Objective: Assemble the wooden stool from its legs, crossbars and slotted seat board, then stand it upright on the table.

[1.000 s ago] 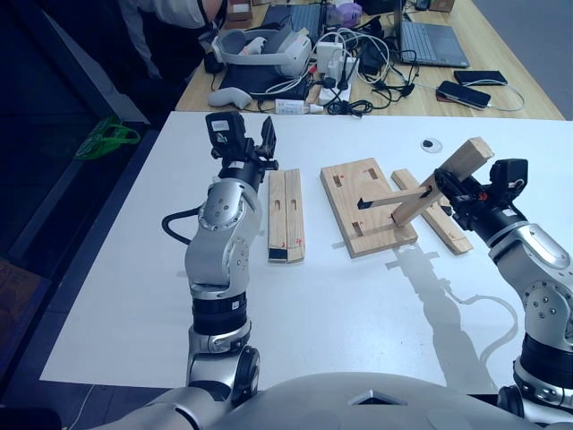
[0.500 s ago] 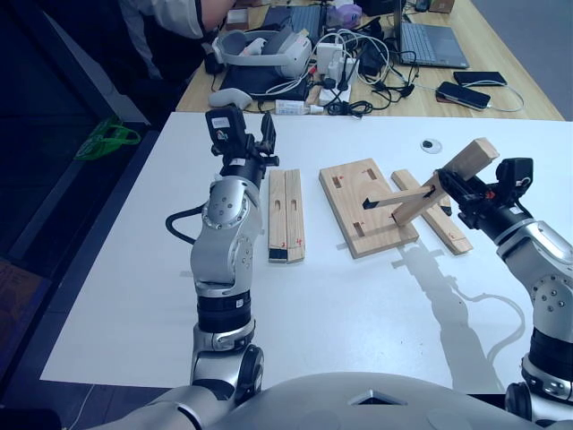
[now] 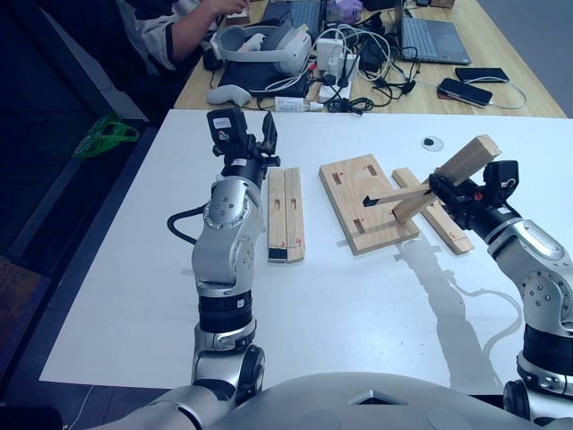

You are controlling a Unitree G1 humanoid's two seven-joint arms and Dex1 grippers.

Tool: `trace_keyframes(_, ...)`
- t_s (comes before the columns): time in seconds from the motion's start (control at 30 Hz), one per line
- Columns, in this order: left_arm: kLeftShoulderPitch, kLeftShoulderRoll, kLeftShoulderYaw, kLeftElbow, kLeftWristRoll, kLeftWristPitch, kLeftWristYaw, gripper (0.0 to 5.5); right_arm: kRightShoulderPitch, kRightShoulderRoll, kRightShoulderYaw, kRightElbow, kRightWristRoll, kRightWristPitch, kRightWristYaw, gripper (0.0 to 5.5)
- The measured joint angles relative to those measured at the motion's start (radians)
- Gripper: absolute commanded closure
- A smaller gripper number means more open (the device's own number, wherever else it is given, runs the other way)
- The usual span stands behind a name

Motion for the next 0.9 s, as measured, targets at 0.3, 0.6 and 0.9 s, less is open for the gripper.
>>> trace_keyframes(0.3, 0.0, 0.0, 0.001, 0.002, 0.0, 0.0, 0.0, 2.97, -0.065, 0.002, -0.009, -0.015, 0.003, 0.001, -0.008, 1.53)
trace_keyframes(0.6, 0.001, 0.003, 0.002, 0.002, 0.0, 0.0, -0.001, 2.97, -0.368, 0.002, -0.034, 0.001, -0.001, 0.003, -0.09, 1.53)
trace_keyframes(0.9, 0.002, 0.01, 0.002, 0.0, 0.0, 0.001, -0.017, 2.97, -0.573, -0.004, -0.055, 0.047, 0.002, 0.034, -0.134, 1.53)
